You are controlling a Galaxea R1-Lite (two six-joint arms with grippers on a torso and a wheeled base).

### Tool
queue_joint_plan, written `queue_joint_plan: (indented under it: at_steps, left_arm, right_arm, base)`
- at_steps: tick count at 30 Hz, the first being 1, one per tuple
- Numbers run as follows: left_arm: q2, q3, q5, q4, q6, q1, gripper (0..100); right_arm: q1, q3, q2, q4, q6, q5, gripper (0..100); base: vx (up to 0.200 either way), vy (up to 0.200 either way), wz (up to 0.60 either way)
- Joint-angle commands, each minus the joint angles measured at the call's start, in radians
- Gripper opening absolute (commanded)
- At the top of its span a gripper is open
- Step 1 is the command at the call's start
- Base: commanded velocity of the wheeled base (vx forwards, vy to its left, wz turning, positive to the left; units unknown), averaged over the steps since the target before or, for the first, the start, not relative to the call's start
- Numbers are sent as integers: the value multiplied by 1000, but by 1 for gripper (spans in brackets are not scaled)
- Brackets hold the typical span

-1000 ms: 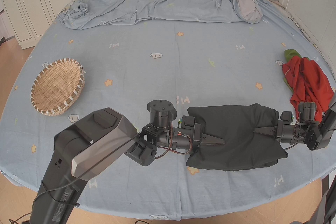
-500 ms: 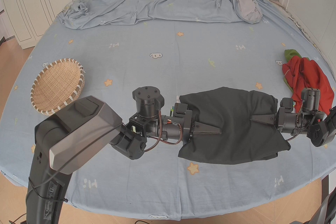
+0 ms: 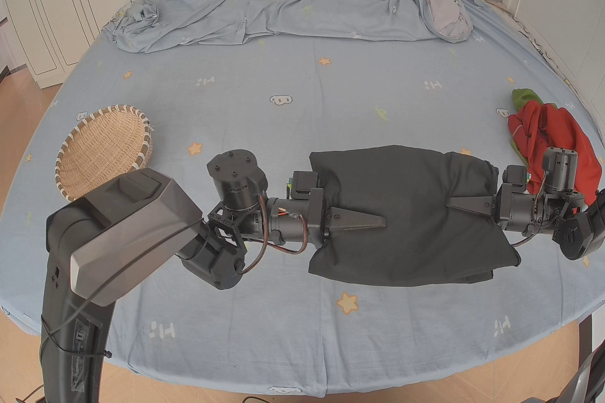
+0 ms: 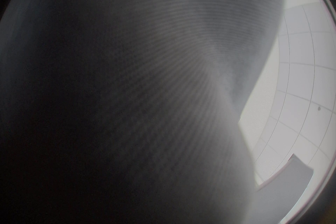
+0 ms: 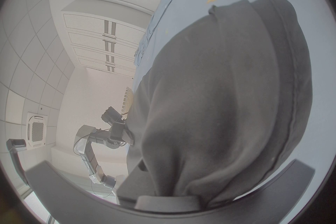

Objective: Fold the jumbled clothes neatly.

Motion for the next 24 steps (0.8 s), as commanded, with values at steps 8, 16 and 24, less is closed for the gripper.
queue_joint_plan:
  at_steps: [8,16,24]
  left_arm:
    - [30,75,-5,-224,-196,9,0]
    - [14,44,-89,-224,-253,34,0]
    - [-7,47,-94,-224,-258,45,0]
  right_arm:
    - [3,0,-7,-2,0,0,0]
    - [3,0,-8,-2,0,0,0]
    - [3,0,-7,-2,0,0,0]
  base:
    - [0,0,0]
    - [0,175,0]
    - [0,200,0]
